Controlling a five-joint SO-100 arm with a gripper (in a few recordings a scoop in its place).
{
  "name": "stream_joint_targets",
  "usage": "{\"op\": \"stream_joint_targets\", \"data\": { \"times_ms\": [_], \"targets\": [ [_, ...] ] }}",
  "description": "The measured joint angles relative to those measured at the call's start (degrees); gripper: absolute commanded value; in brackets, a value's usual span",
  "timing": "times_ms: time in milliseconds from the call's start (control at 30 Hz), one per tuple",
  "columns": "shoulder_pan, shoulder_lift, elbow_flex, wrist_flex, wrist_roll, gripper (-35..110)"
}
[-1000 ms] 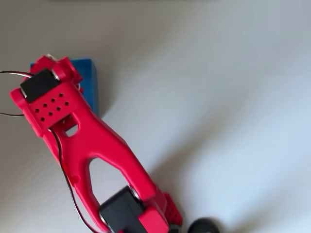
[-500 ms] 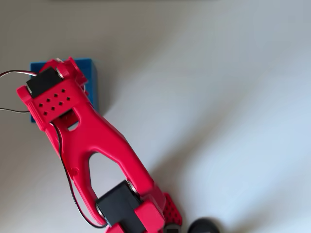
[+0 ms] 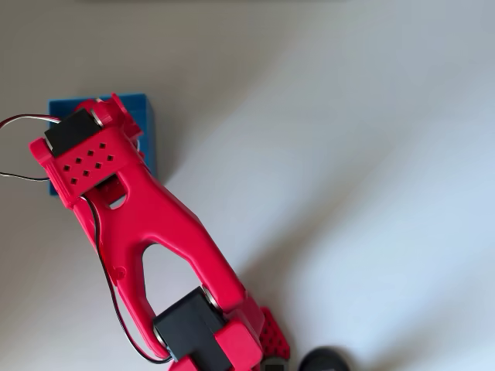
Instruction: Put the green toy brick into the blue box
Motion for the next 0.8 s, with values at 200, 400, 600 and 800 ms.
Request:
{"op": "stream_joint_targets", "data": {
  "times_ms": [200, 400, 600, 800],
  "targets": [
    [0.00, 0.00, -3.25, 2.72, 2.55, 0],
    [0.00, 2.81, -10.90, 7.12, 4.13, 0],
    [2.55, 13.27, -9.40, 7.21, 2.72, 0],
    [10.72, 23.47, 3.43, 4.57, 1.93, 0]
  ]
}}
